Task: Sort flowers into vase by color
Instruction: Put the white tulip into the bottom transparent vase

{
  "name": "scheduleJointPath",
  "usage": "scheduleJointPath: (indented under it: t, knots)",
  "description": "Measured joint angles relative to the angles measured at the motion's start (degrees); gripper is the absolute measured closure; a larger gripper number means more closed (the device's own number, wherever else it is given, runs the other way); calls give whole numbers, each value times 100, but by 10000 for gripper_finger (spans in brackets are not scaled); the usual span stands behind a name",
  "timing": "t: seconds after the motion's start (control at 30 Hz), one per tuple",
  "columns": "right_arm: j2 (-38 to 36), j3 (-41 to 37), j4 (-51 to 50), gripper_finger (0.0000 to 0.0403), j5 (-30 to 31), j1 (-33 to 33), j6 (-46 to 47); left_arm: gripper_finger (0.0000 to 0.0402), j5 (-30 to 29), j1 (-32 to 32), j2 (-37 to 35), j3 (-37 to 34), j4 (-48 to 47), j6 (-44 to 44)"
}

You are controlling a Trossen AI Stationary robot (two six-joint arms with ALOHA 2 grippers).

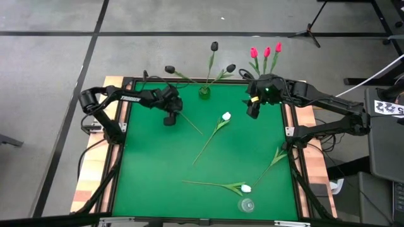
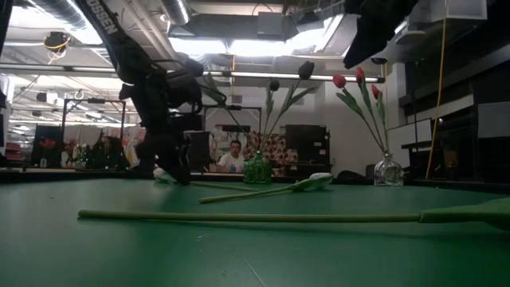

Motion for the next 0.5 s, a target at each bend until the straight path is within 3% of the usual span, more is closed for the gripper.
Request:
scheduleJointPath:
  t: [0.4, 0.5]
  knots:
    - [3, 0, 162, 188, -208, 2, 40, 385, 49, -68, -1, 14, -190, -317]
    - [4, 0, 176, 188, -217, 2, 97, 394, -28, -214, 1, 136, -356, -660]
